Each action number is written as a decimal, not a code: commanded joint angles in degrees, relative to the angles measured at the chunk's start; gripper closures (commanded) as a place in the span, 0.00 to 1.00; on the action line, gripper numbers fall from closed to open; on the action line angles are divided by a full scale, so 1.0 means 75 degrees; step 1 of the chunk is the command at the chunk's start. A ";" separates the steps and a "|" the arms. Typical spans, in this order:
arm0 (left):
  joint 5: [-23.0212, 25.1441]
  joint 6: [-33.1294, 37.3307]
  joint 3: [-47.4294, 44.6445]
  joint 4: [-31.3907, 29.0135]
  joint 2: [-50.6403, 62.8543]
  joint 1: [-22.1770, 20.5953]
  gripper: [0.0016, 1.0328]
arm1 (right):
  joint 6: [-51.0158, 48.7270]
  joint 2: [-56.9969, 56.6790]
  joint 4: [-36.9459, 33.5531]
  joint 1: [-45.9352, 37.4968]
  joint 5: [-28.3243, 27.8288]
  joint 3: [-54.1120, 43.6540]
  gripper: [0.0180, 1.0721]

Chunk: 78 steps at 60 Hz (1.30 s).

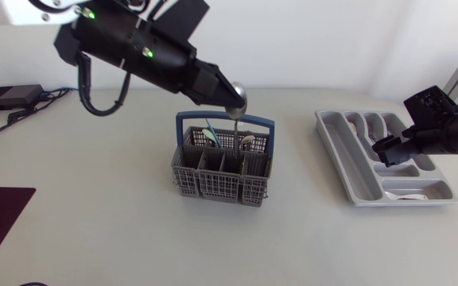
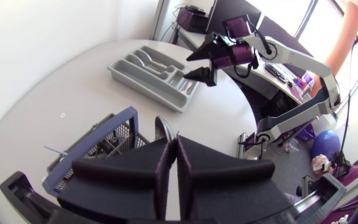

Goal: Sort the cutlery from the basket into the organizer compartments.

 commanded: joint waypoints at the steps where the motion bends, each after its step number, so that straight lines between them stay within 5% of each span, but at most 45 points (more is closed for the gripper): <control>1: 0.0214 -0.0129 0.0358 -0.0162 -0.0510 0.0085 0.97 | 0.0089 -0.0431 -0.0291 0.0118 -0.0240 -0.0081 0.10; 32: 0.1163 0.0164 -0.0263 -0.0220 -0.0967 -0.0173 0.97 | 0.0206 -0.2541 -0.1685 0.2567 -0.1740 -0.0081 0.10; 60: 0.1410 0.0820 -0.0908 -0.0197 -0.0686 -0.1157 0.97 | 0.0804 -0.2845 -0.0935 0.4700 -0.2185 -0.0854 0.11; 78: 0.1714 0.1031 -0.1142 -0.0208 -0.0651 -0.1345 0.97 | 0.1073 -0.2928 -0.0666 0.5497 -0.2537 -0.1065 0.32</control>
